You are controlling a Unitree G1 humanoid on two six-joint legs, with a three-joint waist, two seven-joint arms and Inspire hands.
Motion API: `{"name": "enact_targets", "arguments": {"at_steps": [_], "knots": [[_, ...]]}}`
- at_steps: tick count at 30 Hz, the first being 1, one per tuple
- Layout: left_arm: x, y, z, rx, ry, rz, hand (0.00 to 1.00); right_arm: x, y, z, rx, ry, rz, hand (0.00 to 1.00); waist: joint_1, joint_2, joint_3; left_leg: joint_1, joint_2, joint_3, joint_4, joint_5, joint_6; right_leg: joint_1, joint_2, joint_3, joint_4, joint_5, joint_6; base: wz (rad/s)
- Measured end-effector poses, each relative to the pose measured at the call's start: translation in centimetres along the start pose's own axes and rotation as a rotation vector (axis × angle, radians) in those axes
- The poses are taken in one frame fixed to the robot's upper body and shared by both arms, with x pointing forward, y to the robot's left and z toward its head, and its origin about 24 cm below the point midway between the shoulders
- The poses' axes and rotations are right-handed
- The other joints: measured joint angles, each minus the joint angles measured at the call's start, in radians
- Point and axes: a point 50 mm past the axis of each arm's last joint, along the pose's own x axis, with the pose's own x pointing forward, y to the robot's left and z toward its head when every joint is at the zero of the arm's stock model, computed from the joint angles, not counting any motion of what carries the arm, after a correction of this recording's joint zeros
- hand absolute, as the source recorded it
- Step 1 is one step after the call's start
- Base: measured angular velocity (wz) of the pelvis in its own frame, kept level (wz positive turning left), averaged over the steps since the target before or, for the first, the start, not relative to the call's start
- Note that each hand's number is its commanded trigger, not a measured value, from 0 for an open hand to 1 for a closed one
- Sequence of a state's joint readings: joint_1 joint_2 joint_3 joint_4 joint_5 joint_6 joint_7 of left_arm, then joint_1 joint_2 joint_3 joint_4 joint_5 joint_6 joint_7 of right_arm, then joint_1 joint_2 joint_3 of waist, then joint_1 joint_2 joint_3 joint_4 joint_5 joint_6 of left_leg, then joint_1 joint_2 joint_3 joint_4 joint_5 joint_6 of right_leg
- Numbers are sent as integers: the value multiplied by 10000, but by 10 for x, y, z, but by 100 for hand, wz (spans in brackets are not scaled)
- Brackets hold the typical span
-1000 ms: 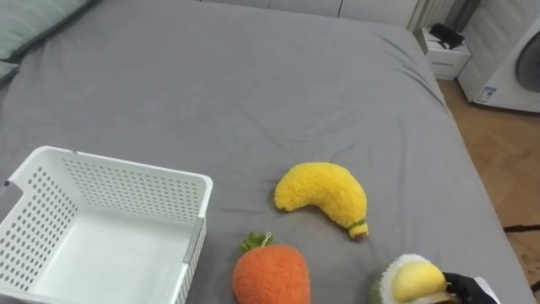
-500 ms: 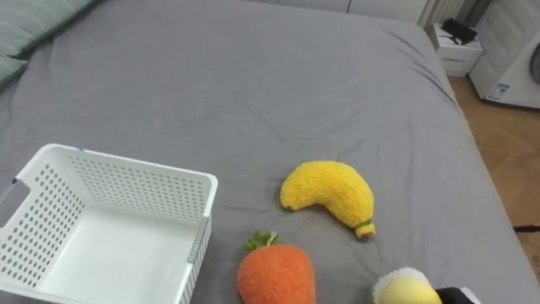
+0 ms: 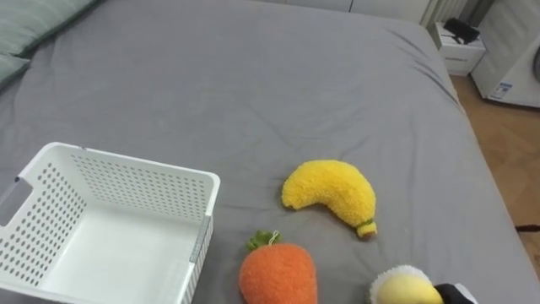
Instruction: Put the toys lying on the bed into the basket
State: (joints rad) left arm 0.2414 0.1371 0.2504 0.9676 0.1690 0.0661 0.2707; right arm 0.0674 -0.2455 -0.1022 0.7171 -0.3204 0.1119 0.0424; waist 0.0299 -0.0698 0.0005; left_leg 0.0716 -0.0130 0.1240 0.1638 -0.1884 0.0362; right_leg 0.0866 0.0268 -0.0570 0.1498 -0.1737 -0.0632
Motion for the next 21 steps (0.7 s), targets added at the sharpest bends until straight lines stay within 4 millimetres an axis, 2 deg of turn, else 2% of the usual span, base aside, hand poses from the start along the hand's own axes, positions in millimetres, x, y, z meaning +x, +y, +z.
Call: {"name": "enact_targets", "arguments": {"at_steps": [1, 6, 9, 16, 21], "knots": [[0, -1, 0, -2, -3, -10, 0, 0, -2, 5, -8, -228, -104, 100, -33, -2, 2, 0, 0, 2, 2, 1, 0, 3, 0, 9, 0, 0, 0, 0], [0, -3, 2, -66, -42, -56, 0, -12, -23, 64, -30, -2742, -1169, 100, -35, -15, 11, -7, 0, 4, 2, 8, 6, 5, -12, 14, -8, -7, 11, 1], [-1, -5, 4, -122, -69, -125, 0, -22, -30, 87, 61, -3810, -1497, 100, -31, -21, 7, -88, -9, 19, 13, 16, 18, -56, -28, -10, -4, -12, 19, 1], [-1, -6, 3, -135, -51, 25, 0, -40, -42, 117, 146, -5202, -2010, 100, -36, -66, -14, -182, -9, 57, -33, 21, 23, -182, -18, 63, 24, -16, 26, -2], [-2, -4, 0, -140, -37, 88, 0, -62, -59, 142, 349, -6593, -2754, 100, -11, -157, -54, -234, -10, 90, -26, 24, 24, -182, -24, 29, 12, -16, 26, 0]]}}
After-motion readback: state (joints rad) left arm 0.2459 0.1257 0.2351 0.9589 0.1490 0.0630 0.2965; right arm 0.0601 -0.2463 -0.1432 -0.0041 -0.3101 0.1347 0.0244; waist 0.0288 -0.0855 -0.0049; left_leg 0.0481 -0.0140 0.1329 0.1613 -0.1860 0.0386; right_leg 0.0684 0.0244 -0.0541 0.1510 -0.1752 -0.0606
